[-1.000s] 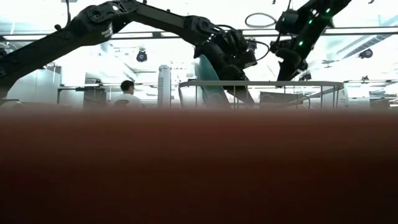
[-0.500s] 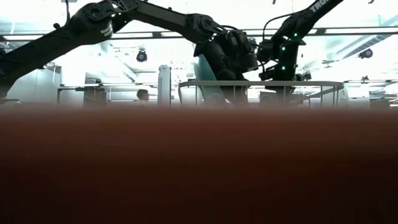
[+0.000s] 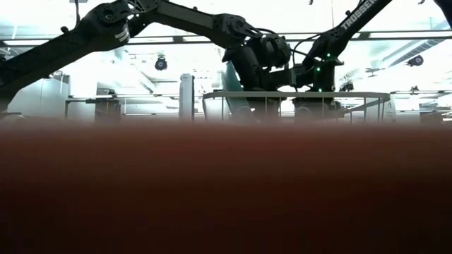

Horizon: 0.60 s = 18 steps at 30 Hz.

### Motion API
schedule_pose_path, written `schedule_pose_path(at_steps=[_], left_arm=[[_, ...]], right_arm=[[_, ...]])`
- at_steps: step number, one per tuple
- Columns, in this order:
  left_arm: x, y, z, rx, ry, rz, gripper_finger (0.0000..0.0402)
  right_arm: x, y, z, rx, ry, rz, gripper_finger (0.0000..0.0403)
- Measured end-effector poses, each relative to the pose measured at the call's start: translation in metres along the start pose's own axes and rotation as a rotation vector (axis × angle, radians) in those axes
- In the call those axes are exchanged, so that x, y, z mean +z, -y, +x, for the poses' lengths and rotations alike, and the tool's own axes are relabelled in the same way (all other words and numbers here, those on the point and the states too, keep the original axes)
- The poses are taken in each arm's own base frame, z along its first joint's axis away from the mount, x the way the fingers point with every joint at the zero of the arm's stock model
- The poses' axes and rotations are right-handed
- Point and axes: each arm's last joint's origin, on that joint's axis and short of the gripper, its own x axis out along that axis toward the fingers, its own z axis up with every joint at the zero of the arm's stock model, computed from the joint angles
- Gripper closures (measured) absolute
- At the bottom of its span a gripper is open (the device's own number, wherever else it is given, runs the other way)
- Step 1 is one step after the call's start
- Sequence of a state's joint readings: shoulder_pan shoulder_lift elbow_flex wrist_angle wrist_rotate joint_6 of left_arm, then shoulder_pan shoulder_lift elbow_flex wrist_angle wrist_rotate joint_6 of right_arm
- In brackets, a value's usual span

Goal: Sort dishes
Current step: Put the white plate in the dish rack

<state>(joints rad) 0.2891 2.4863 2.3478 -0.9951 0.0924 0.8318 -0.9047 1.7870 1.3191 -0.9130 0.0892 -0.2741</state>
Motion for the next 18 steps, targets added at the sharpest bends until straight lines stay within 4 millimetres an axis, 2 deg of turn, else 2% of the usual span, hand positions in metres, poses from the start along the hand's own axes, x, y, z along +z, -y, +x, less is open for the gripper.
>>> schedule_pose_path(at_steps=[11,14,18], left_arm=[[0.009,0.01,0.003,0.069,-0.087,0.061,0.0185],[0.011,0.011,0.005,0.109,-0.102,0.075,0.0162],[0.019,0.007,0.011,0.225,-0.099,0.086,0.0163]], right_arm=[[0.0,0.001,0.001,0.008,0.014,0.032,0.0403],[0.001,0.002,0.001,0.016,0.023,0.06,0.0403],[0.002,0.004,0.0,0.081,0.06,0.116,0.0403]])
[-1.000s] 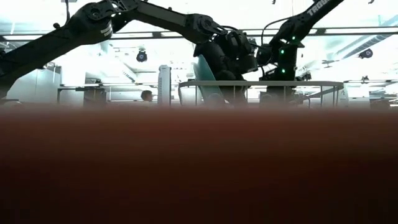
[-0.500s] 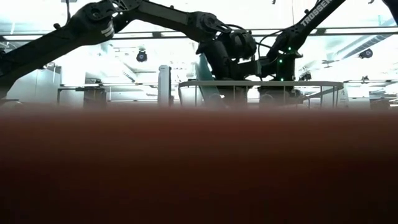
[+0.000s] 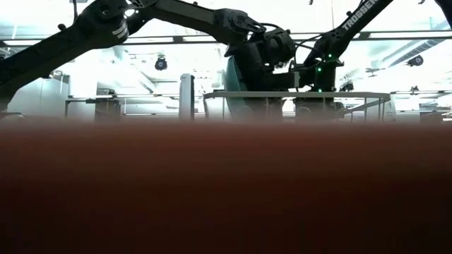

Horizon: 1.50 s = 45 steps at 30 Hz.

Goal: Sort dishes
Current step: Put the white plate in the dish rack

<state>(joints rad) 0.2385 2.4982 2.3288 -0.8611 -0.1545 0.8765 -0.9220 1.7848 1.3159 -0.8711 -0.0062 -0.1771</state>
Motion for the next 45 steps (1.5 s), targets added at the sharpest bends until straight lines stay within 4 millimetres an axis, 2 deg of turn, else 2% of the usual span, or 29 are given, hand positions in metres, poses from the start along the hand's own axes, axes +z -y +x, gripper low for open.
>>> schedule_pose_path(at_steps=[8,12,18,25,29,34,36,39,45], left_arm=[[0.002,0.009,0.023,0.043,-0.058,-0.028,0.0176],[0.003,0.011,0.027,0.061,-0.083,-0.025,0.0177],[0.002,0.007,0.023,0.198,-0.215,-0.069,0.0177],[0.002,0.0,0.008,0.224,-0.19,-0.175,0.0177],[0.001,0.0,0.009,0.209,-0.179,-0.211,0.0177],[-0.001,-0.005,0.016,0.262,-0.147,-0.336,0.0178],[-0.001,-0.005,0.017,0.271,-0.145,-0.362,0.0178],[-0.001,-0.005,0.019,0.267,-0.146,-0.364,0.0178],[-0.002,-0.004,0.019,0.24,-0.14,-0.359,0.0178]], right_arm=[[0.0,0.005,0.0,0.062,0.018,0.068,0.0403],[-0.001,0.006,0.0,0.074,0.013,0.075,0.0403],[-0.001,0.005,-0.002,0.169,0.028,0.063,0.0403],[-0.002,0.005,-0.011,0.203,0.065,0.052,0.0403],[-0.005,0.003,-0.028,0.331,0.132,0.049,0.0403],[-0.011,-0.011,-0.046,0.64,0.172,0.035,0.0402],[-0.015,-0.01,-0.055,0.69,0.183,0.042,0.0402],[-0.018,-0.013,-0.067,0.589,0.206,0.017,0.0402],[-0.022,0.001,-0.093,0.107,0.248,0.062,0.0402]])
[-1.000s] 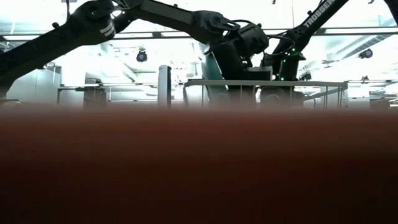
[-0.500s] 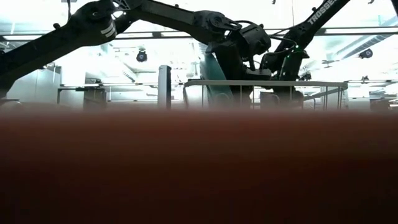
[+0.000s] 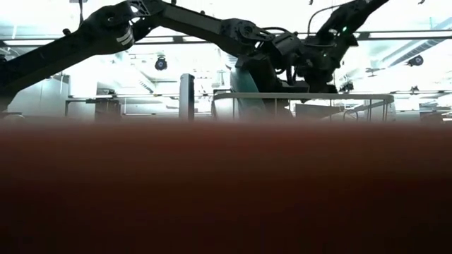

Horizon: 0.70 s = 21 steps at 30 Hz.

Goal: Sort dishes
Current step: Put the white plate in the dish rack

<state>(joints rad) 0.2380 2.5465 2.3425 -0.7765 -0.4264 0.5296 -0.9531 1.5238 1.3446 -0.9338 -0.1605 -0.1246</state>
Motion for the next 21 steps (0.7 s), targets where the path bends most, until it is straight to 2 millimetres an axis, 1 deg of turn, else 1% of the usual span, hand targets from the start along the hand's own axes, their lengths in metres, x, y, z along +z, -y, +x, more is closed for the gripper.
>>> schedule_pose_path(at_steps=[2,4,8,12,13,16,19,21], left_arm=[[-0.001,0.002,0.003,-0.024,0.002,-0.001,0.0179],[-0.002,0.004,0.005,-0.036,-0.004,-0.006,0.0184],[-0.005,0.013,0.018,-0.059,-0.029,0.005,0.0203],[-0.007,0.019,0.026,-0.07,-0.043,0.0,0.0223],[-0.007,0.019,0.026,-0.071,-0.045,-0.002,0.0226],[-0.007,0.02,0.026,-0.07,-0.045,-0.007,0.0232],[-0.006,0.019,0.026,-0.055,-0.042,-0.01,0.0233],[-0.005,0.018,0.026,-0.053,-0.037,-0.011,0.0233]], right_arm=[[0.0,0.002,-0.001,-0.094,-0.013,-0.01,0.0402],[0.001,0.005,0.004,-0.13,-0.032,-0.017,0.0402],[0.002,0.016,0.026,-0.196,-0.106,-0.024,0.0402],[0.003,0.029,0.048,-0.357,-0.184,-0.04,0.0402],[0.003,0.032,0.053,-0.368,-0.207,-0.045,0.0402],[0.001,0.037,0.063,-0.261,-0.237,-0.03,0.0402],[0.001,0.04,0.066,-0.09,-0.201,0.007,0.0402],[0.002,0.04,0.064,-0.08,-0.194,0.01,0.0402]])
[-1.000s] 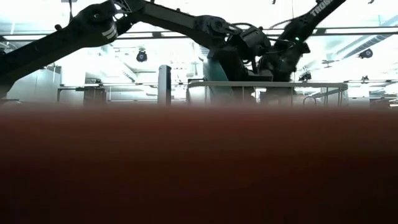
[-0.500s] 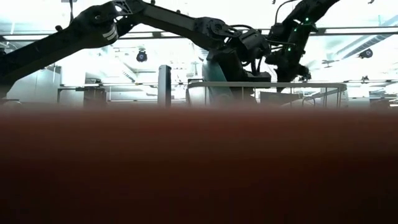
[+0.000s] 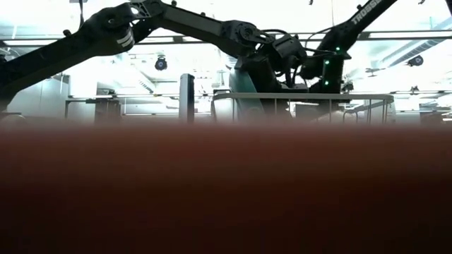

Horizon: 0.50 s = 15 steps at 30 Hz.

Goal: Sort dishes
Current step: Put the white plate in the dish rack

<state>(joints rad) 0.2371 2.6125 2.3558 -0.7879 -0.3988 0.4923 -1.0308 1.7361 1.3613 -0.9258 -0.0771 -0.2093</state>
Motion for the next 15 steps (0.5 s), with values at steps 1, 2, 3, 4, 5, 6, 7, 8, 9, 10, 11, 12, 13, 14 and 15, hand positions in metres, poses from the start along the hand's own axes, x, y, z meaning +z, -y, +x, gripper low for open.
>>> schedule_pose_path(at_steps=[1,2,3,4,5,6,7,8,9,10,11,12,13,14,15], left_arm=[[0.0,0.0,0.0,0.001,0.001,0.0,0.0233],[0.0,0.0,0.0,0.001,0.001,-0.001,0.0233],[0.0,0.0,0.0,0.003,0.0,-0.003,0.0233],[0.0,0.0,0.0,0.009,-0.003,-0.006,0.0233],[0.0,-0.001,0.0,0.018,-0.007,-0.009,0.0233],[0.0,-0.001,0.0,0.028,-0.01,-0.011,0.0233],[0.0,-0.001,0.0,0.039,-0.013,-0.013,0.0233],[0.0,-0.001,0.0,0.049,-0.019,-0.019,0.0233],[0.0,-0.002,-0.001,0.056,-0.022,-0.026,0.0233],[0.0,-0.002,-0.002,0.058,-0.022,-0.033,0.0233],[0.0,-0.003,-0.003,0.06,-0.02,-0.042,0.0233],[0.0,-0.005,-0.006,0.064,-0.018,-0.054,0.0233],[0.0,-0.005,-0.007,0.066,-0.019,-0.068,0.0233],[0.001,-0.007,-0.01,0.07,-0.017,-0.082,0.0233],[0.001,-0.009,-0.014,0.074,-0.012,-0.103,0.0233]], right_arm=[[0.0,0.0,-0.003,0.001,0.005,0.004,0.0402],[0.0,-0.001,-0.006,0.009,0.01,0.01,0.0403],[-0.002,-0.002,-0.011,0.017,0.01,0.013,0.0403],[-0.002,-0.002,-0.017,0.028,0.019,0.016,0.0403],[-0.002,-0.003,-0.025,0.04,0.041,0.016,0.0403],[-0.002,-0.004,-0.032,0.055,0.062,0.02,0.0403],[-0.003,-0.006,-0.04,0.074,0.08,0.024,0.0403],[-0.004,-0.007,-0.045,0.101,0.098,0.029,0.0403],[-0.005,-0.009,-0.049,0.128,0.113,0.035,0.0403],[-0.007,-0.01,-0.052,0.154,0.123,0.037,0.0403],[-0.008,-0.011,-0.056,0.179,0.133,0.041,0.0403],[-0.009,-0.012,-0.059,0.198,0.145,0.042,0.0403],[-0.009,-0.013,-0.062,0.211,0.158,0.043,0.0403],[-0.009,-0.014,-0.065,0.222,0.169,0.045,0.0403],[-0.01,-0.014,-0.066,0.228,0.173,0.046,0.0403]])
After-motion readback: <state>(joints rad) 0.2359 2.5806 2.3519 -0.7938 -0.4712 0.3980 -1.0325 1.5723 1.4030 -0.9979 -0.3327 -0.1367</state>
